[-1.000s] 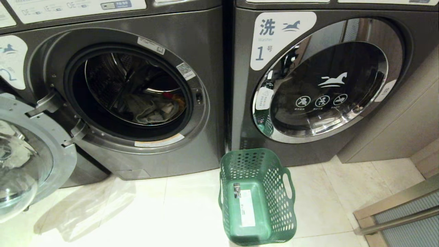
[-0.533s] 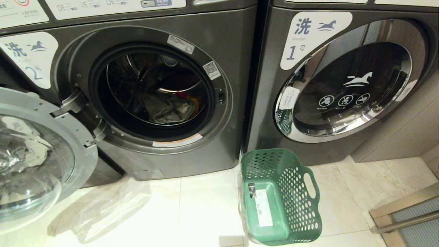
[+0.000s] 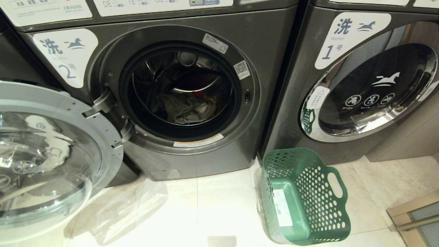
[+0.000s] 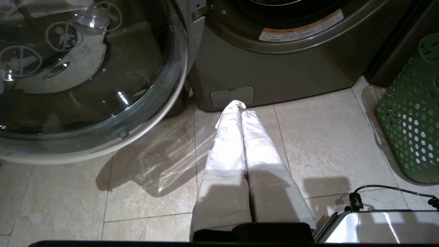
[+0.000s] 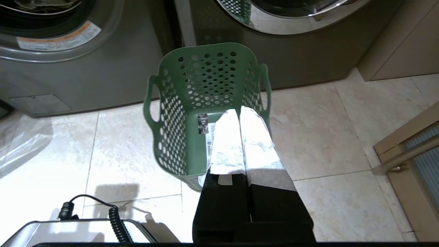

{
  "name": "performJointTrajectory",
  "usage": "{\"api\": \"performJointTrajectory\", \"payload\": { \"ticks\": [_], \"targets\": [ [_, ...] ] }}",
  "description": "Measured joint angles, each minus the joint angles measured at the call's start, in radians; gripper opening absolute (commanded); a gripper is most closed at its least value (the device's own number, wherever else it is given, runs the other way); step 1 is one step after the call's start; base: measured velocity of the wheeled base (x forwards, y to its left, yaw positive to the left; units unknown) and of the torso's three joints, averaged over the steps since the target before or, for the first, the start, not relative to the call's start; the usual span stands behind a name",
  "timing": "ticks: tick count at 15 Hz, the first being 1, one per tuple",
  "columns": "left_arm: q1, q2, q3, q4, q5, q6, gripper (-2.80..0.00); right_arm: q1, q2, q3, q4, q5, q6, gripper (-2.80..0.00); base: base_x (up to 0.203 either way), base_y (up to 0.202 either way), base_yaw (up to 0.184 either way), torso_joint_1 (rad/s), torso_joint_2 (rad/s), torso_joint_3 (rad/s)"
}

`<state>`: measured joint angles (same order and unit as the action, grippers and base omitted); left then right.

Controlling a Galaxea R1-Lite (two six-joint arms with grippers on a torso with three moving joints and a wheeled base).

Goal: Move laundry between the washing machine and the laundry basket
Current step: Pick a cloth and place it into the basket

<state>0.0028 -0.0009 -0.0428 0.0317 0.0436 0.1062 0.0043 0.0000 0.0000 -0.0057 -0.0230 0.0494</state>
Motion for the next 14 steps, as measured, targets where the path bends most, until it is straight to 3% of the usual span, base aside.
{"api": "performJointTrajectory", "payload": {
  "ticks": [5, 14],
  "targets": [
    [0.0, 0.0, 0.026, -0.008, -0.057, 0.003, -2.8, 0.0, 0.0, 0.0, 0.0, 0.0, 0.0, -2.8, 0.0, 0.168, -0.002, 0.003, 0.0, 0.003],
    [0.0, 0.0, 0.043, -0.027, -0.068, -0.024, -2.8, 0.0, 0.0, 0.0, 0.001, 0.001, -0.002, -2.8, 0.0, 0.0, 0.0, 0.0, 0.0, 0.0]
  ]
}}
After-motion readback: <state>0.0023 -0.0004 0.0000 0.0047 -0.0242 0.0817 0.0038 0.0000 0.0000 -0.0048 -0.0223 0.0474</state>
